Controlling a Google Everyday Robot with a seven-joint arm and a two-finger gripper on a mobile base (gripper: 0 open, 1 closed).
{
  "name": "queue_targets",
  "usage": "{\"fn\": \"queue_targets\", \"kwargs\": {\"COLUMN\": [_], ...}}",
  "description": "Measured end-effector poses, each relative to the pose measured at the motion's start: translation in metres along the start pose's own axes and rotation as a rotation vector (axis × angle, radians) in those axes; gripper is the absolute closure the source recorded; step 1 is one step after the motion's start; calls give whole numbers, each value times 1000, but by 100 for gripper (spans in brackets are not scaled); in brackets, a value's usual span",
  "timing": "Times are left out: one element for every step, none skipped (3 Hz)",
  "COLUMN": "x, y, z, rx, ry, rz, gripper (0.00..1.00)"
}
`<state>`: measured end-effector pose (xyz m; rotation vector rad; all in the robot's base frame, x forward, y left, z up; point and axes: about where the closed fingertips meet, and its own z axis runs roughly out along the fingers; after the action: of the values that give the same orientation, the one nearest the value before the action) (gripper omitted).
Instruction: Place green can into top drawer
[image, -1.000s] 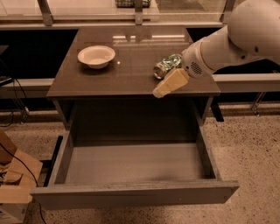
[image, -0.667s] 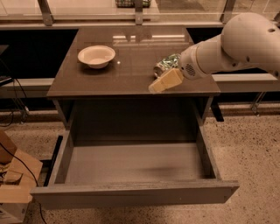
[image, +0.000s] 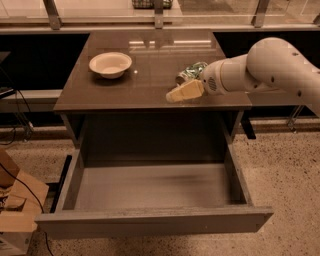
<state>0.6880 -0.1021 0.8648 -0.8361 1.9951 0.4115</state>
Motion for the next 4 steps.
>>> {"fn": "queue_targets", "kwargs": {"x": [0,-4,-11,-15], "y": [-14,-22,-31,-38], "z": [20,37,55,65], "rx": [-20,-42,-59,-64], "ry": [-40,-59,-59,-57], "rz": [64,92,104,111], "gripper": [0,0,0,0]}}
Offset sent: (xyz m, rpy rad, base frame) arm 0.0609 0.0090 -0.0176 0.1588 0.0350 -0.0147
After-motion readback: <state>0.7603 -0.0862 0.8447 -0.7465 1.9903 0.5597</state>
